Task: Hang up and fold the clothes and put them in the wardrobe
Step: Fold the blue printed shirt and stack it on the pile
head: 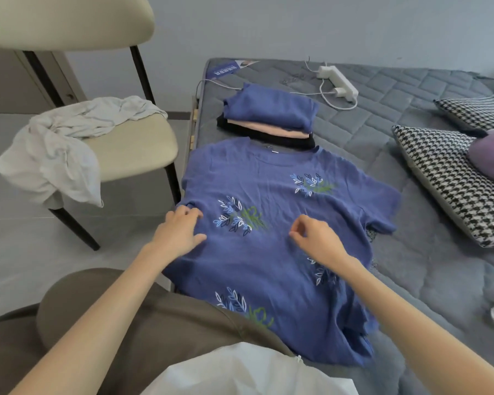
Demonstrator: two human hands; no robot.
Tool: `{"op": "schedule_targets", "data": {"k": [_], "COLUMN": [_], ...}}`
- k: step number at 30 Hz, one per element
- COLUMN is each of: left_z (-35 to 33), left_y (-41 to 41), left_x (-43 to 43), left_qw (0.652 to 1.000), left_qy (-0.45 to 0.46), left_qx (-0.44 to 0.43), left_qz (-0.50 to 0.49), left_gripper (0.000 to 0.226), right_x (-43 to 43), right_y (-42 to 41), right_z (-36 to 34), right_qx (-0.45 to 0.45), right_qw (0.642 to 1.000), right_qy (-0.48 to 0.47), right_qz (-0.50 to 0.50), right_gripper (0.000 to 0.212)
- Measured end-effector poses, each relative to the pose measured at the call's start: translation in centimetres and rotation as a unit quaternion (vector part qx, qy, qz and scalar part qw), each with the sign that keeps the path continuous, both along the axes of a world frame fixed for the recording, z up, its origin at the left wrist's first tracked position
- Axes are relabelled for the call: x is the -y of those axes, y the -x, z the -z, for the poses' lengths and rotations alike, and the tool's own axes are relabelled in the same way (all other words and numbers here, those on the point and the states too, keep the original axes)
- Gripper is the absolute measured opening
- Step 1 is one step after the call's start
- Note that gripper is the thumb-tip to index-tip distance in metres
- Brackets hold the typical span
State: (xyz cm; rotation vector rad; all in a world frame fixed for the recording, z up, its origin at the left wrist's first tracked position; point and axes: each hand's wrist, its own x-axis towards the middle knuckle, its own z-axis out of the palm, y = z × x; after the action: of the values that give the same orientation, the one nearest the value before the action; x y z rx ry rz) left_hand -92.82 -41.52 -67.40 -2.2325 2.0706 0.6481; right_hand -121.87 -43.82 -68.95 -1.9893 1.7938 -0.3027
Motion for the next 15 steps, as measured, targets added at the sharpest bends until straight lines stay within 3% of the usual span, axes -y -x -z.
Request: {"op": "schedule_targets", "data": {"k": [2,4,7,9,11,15], "left_z": [0.3,1.0,2.5,3.2,3.5,3.8], "left_y": [2.1,3.7,4.4,4.1,3.9,3.3], "left_x": [0.4,0.4,-0.1,-0.5,-0.8,-1.4], "left_qw": [0.997,0.992,0.992,0.995,0.995,0.994], "left_qy": [-0.001,-0.027,-0.027,0.01,0.035,0.064], "left_qx": [-0.026,0.001,0.03,0.032,0.032,0.022], "left_qz": [0.078,0.127,0.118,0.094,0.084,0.086], "left_gripper": [0.049,0.046,0.031,0.017,0.006,0.012], "right_x": [-0.1,-0.6,-2.2,-3.2,-4.0,-4.5], "right_y": [2.3,4.3,6.5,7.4,7.8,8.3], "right_z": [-0.1,-0.1,0.3,0.5,0.6,0.7], "right_qx": [-0.013,-0.068,-0.155,-0.182,-0.182,-0.154], "right_qw": [0.999,0.996,0.975,0.971,0.976,0.984], "right_qy": [-0.015,-0.065,-0.131,-0.123,-0.098,-0.033], "right_qz": [0.029,-0.009,-0.086,-0.092,-0.07,-0.077], "right_gripper": [0.013,0.025,0.045,0.049,0.042,0.015]}}
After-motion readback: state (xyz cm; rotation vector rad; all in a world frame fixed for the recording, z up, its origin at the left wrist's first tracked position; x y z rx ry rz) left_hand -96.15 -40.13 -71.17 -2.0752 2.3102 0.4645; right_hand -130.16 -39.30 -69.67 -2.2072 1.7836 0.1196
